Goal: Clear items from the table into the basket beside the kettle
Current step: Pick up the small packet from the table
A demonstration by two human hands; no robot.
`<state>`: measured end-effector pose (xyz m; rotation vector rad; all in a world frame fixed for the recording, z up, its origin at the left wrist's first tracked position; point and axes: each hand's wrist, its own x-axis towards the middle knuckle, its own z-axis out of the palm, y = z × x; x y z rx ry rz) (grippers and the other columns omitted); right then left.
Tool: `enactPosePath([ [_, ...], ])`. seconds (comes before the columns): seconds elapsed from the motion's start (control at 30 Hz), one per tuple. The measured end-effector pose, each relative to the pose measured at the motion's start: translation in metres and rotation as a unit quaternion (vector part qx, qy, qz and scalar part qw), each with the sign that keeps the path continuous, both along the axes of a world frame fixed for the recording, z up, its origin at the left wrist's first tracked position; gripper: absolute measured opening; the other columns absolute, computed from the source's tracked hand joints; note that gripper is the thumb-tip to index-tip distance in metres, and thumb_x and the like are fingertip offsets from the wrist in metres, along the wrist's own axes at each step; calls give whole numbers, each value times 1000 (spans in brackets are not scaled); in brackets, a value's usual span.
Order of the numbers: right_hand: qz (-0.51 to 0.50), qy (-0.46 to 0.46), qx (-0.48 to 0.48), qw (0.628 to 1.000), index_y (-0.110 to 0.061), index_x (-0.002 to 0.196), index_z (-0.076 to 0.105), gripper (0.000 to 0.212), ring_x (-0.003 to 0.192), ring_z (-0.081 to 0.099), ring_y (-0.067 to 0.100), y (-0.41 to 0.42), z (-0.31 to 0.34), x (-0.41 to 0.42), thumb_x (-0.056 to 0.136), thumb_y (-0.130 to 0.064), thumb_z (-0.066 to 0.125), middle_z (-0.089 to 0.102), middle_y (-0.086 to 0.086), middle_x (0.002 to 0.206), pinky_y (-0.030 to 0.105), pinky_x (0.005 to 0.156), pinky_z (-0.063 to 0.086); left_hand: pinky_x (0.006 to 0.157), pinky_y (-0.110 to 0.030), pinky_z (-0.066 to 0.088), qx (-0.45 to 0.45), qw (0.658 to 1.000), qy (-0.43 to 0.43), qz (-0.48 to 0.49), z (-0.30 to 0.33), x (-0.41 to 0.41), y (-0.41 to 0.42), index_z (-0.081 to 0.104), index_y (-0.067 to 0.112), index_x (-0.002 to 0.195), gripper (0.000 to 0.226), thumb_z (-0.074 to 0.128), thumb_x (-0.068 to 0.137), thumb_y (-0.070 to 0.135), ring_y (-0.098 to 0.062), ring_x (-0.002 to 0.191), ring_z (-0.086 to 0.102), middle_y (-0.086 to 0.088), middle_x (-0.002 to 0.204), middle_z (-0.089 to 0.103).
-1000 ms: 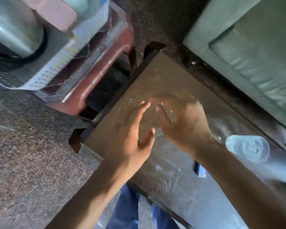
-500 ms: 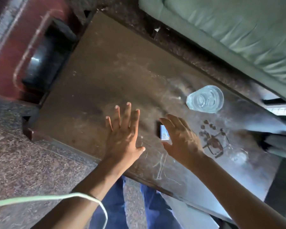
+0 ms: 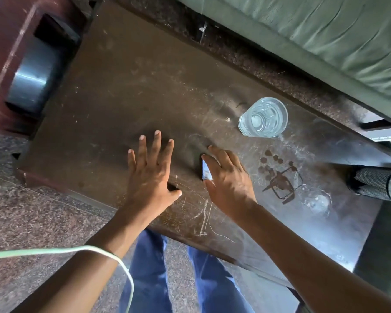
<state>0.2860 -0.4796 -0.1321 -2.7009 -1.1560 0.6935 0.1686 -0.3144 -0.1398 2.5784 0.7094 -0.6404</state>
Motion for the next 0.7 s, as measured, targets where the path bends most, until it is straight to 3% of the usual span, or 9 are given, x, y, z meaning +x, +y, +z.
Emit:
enactPosePath([
  [0.2, 1, -10, 10, 1000, -16, 137, 65, 63, 127, 60, 34, 3, 3, 2, 79, -23, 89, 59, 6, 146, 47, 88, 61, 140, -63, 4, -10, 1000, -17, 14, -4, -3, 1, 4, 29, 179, 141, 94, 75, 60, -41, 174, -11, -3, 186, -21],
  [0.3, -19, 12, 35, 999, -20, 140, 60, 63, 121, 62, 31, 12, 9, 5, 83, -26, 86, 61, 3, 140, 47, 88, 62, 140, -61, 0, -38, 999, -27, 26, -1, -3, 4, 7, 29, 179, 127, 89, 84, 55, -39, 174, -14, -2, 187, -20],
  [0.4, -23, 36, 73, 996, -18, 140, 60, 61, 117, 63, 29, 31, 20, 8, 85, -29, 84, 64, 3, 133, 46, 93, 58, 142, -54, 10, -127, 977, -121, 119, 7, 0, 14, 36, 22, 173, 91, 84, 96, 32, -34, 175, -2, -5, 187, 14],
  [0.5, -26, 31, 117, 992, -14, 138, 63, 59, 114, 65, 29, 59, 36, 7, 84, -29, 84, 68, 4, 129, 41, 100, 54, 138, -39, 27, -198, 918, -232, 252, 19, -1, 33, 58, 16, 160, 59, 76, 103, 16, -27, 169, 33, -4, 170, 53],
  [0.57, -26, 26, 152, 988, -12, 135, 66, 58, 112, 67, 27, 82, 49, 2, 82, -26, 85, 71, 4, 126, 38, 101, 52, 130, -36, 42, -288, 856, -268, 334, 32, 1, 51, 65, 17, 152, 49, 66, 104, 27, -16, 152, 57, 0, 156, 67],
  [0.63, -20, 26, 188, 982, -10, 133, 68, 57, 110, 69, 27, 108, 61, -4, 81, -24, 86, 74, 5, 123, 37, 101, 52, 114, -28, 56, -390, 775, -284, 409, 44, 4, 71, 69, 23, 142, 45, 57, 101, 37, -5, 135, 71, 4, 139, 76],
  [0.7, -12, 32, 221, 975, -10, 132, 69, 55, 110, 68, 24, 135, 73, -9, 81, -22, 86, 75, 4, 121, 35, 101, 49, 94, -22, 63, -455, 707, -281, 464, 55, 5, 92, 75, 30, 127, 32, 62, 100, 41, -3, 117, 80, 8, 122, 83],
])
